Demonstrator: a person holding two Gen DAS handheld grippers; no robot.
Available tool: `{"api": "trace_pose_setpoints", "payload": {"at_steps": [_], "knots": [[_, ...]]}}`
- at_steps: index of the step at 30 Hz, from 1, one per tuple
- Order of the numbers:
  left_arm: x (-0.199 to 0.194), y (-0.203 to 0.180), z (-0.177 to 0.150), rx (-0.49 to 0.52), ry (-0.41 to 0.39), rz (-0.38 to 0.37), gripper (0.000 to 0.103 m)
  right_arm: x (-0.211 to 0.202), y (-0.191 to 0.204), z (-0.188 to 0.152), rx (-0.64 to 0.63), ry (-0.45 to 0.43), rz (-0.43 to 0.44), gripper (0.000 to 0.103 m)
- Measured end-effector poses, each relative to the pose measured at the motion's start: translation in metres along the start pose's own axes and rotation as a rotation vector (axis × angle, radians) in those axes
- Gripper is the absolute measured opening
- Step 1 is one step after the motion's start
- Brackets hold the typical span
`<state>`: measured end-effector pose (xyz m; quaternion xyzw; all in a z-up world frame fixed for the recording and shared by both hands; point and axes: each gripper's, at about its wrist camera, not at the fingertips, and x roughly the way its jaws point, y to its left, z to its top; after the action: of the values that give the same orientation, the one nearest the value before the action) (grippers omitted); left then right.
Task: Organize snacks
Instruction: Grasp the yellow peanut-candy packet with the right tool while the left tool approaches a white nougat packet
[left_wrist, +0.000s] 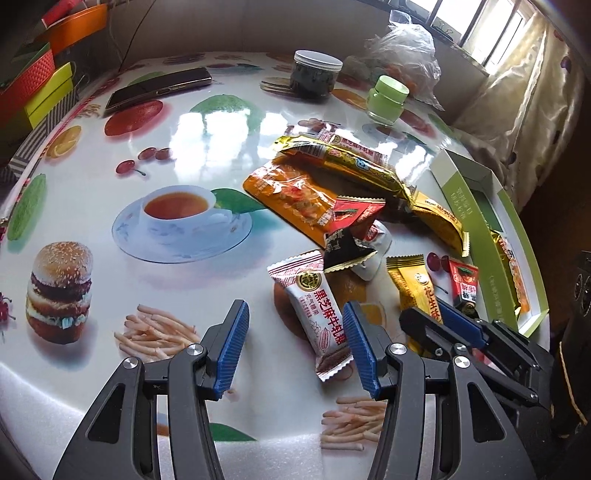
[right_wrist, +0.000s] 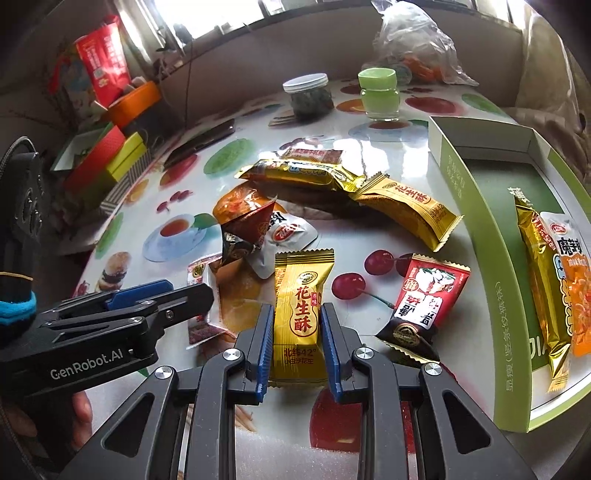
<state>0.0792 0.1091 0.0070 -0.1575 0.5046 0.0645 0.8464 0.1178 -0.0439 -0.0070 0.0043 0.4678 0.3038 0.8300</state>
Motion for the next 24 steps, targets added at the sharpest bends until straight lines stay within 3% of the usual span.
{"api": "trace_pose_setpoints", "payload": {"at_steps": [16, 24], "knots": [[0.004, -0.007, -0.006, 0.015, -0.011, 0.009, 0.054, -0.006, 0.000, -0.004, 0.008, -0.009, -0.006, 0.024], [0.001, -0.004, -0.009, 0.015, -0.021, 0.031, 0.034, -0.008, 0.001, -0.004, 0.006, -0.013, -0.007, 0.024]]}}
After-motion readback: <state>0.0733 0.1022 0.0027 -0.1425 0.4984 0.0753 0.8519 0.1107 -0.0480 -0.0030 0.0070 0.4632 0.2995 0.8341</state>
